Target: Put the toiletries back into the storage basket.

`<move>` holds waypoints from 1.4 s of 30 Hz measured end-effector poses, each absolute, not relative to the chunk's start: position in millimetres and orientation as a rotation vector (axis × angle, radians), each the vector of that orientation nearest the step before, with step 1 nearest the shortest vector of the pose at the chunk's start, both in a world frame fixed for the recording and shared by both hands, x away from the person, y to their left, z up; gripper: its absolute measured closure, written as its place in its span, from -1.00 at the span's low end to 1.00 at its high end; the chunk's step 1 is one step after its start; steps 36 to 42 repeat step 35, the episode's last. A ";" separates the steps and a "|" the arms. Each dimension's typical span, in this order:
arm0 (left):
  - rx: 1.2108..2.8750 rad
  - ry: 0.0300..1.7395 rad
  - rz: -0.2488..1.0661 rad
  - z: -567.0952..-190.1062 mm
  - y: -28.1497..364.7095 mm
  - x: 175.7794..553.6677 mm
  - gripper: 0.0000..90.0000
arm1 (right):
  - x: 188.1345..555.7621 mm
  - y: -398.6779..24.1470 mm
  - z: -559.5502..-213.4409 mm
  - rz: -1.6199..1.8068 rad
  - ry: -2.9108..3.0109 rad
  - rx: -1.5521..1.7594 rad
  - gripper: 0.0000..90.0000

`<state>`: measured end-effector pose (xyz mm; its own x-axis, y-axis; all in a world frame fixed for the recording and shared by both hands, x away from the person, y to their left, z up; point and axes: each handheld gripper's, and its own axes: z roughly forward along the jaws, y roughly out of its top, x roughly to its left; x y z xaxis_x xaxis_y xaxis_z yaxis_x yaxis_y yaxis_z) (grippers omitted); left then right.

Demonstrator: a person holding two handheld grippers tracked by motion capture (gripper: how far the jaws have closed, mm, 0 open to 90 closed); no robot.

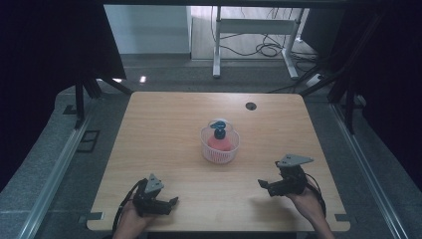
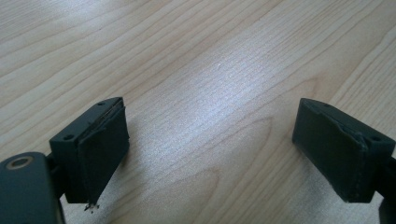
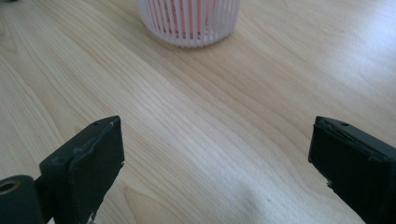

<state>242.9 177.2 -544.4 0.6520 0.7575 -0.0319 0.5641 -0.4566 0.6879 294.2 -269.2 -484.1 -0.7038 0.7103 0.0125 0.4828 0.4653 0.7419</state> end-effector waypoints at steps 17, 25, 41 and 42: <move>2.188 1.020 0.367 -544.4 177.2 242.9 -0.77 | 285.6 -271.4 -524.8 1.035 2.453 1.055 -0.93; 2.190 1.020 0.366 -544.3 177.3 242.9 -0.77 | 281.7 -265.2 -541.4 0.996 2.485 1.005 -0.99; 2.190 1.020 0.366 -544.4 177.3 242.9 -0.77 | 280.4 -264.0 -543.6 1.008 2.475 1.003 -1.00; 2.190 1.020 0.366 -544.4 177.3 242.9 -0.77 | 280.4 -264.0 -543.6 1.008 2.475 1.003 -1.00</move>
